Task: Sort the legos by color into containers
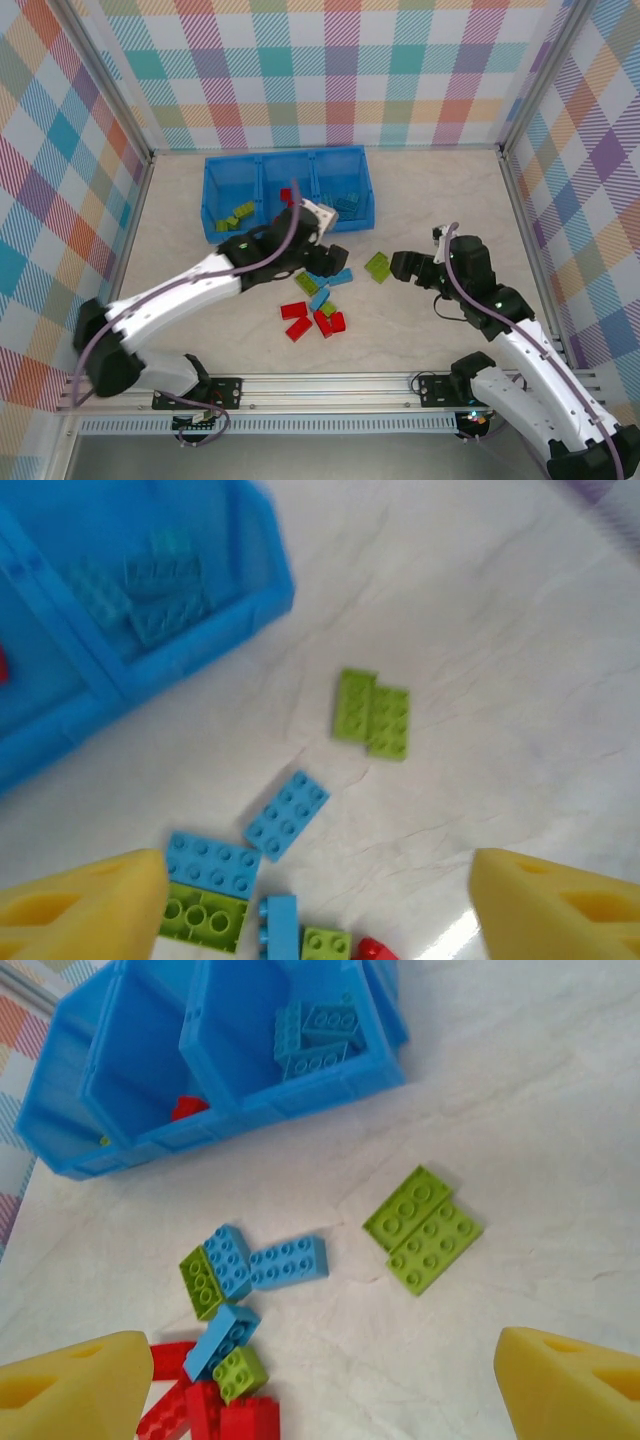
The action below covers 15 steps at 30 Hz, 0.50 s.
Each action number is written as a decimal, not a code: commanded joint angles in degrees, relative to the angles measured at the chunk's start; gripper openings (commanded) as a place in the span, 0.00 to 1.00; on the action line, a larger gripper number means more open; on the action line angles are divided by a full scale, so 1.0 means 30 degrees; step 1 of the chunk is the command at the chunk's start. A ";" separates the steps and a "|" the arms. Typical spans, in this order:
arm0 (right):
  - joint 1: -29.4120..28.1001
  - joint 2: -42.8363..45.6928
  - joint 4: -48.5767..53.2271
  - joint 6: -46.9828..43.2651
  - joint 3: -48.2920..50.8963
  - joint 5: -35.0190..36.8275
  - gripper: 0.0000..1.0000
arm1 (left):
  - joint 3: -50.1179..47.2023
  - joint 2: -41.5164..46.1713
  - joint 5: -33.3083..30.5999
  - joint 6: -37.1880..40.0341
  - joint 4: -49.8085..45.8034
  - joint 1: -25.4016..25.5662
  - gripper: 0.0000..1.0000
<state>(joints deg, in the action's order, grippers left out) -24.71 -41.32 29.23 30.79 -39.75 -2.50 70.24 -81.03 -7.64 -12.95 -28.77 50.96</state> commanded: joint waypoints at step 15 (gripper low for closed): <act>0.0033 -0.0342 -0.0098 0.1384 0.0785 -0.2857 1.00 | -0.1981 -0.4388 -0.3689 -1.4459 -0.2962 -0.0268 0.56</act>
<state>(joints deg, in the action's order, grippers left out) -24.71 -42.33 30.65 34.11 -38.13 -9.56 65.43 -93.03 -16.91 -51.20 -36.07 50.83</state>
